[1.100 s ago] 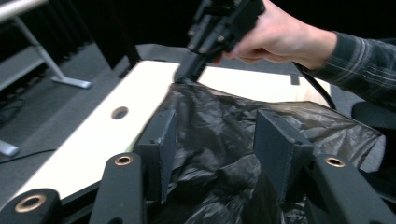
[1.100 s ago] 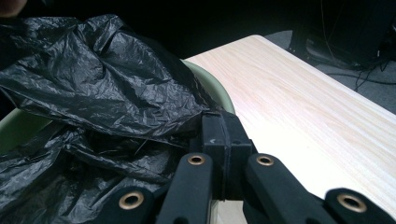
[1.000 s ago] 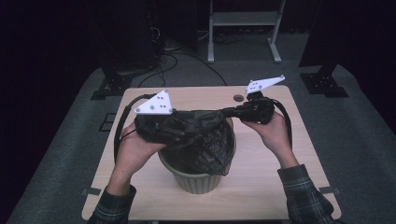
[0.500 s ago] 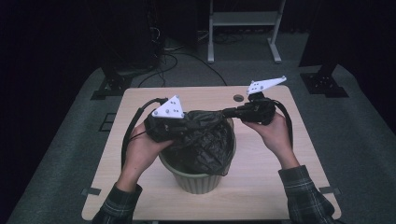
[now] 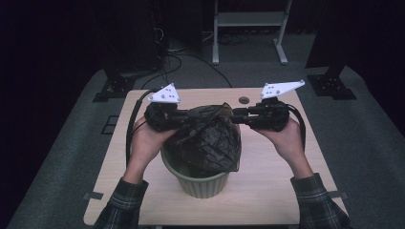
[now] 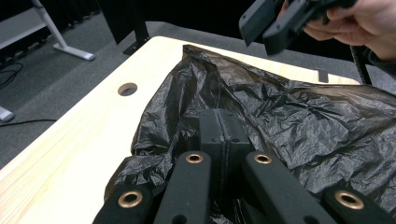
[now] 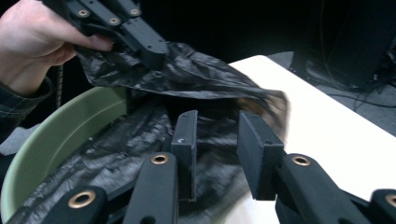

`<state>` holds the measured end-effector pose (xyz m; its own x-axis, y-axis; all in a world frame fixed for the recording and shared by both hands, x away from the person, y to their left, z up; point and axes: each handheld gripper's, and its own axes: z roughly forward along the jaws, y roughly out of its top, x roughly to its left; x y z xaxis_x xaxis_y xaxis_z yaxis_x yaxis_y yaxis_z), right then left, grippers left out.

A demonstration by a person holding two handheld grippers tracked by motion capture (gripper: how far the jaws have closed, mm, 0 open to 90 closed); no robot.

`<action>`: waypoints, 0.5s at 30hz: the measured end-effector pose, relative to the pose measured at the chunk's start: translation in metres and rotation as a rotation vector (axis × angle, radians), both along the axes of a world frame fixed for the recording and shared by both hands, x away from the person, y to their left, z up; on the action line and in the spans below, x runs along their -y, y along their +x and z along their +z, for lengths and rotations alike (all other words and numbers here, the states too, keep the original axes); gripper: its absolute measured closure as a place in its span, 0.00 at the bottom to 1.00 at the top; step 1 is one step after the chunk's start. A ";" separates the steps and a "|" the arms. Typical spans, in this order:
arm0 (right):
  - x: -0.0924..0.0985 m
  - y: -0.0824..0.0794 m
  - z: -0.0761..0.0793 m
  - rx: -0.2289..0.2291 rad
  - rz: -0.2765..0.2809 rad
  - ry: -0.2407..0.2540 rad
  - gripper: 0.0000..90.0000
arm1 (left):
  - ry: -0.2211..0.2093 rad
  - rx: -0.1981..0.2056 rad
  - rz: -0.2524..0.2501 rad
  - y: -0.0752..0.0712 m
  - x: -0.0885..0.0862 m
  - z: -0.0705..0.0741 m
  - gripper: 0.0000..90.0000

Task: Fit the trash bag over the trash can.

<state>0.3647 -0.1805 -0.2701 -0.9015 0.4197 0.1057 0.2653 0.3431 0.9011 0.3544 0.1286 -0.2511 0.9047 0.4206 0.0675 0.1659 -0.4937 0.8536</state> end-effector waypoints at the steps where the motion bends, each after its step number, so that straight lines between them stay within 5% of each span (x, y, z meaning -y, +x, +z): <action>1: -0.005 0.000 -0.001 -0.005 0.016 -0.003 0.75 | -0.006 -0.001 0.001 0.000 0.000 0.000 1.00; 11: -0.038 0.006 -0.007 -0.034 0.059 -0.013 0.66 | -0.027 0.006 -0.004 -0.003 -0.005 0.003 1.00; 15: -0.042 0.009 -0.008 -0.090 0.088 0.023 0.62 | -0.044 0.003 -0.016 -0.005 -0.003 0.001 1.00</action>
<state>0.3739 -0.1388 -0.2786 -0.9212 0.3356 0.1966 0.3153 0.3482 0.8828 0.3497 0.1320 -0.2501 0.9110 0.4091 0.0521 0.1556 -0.4578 0.8753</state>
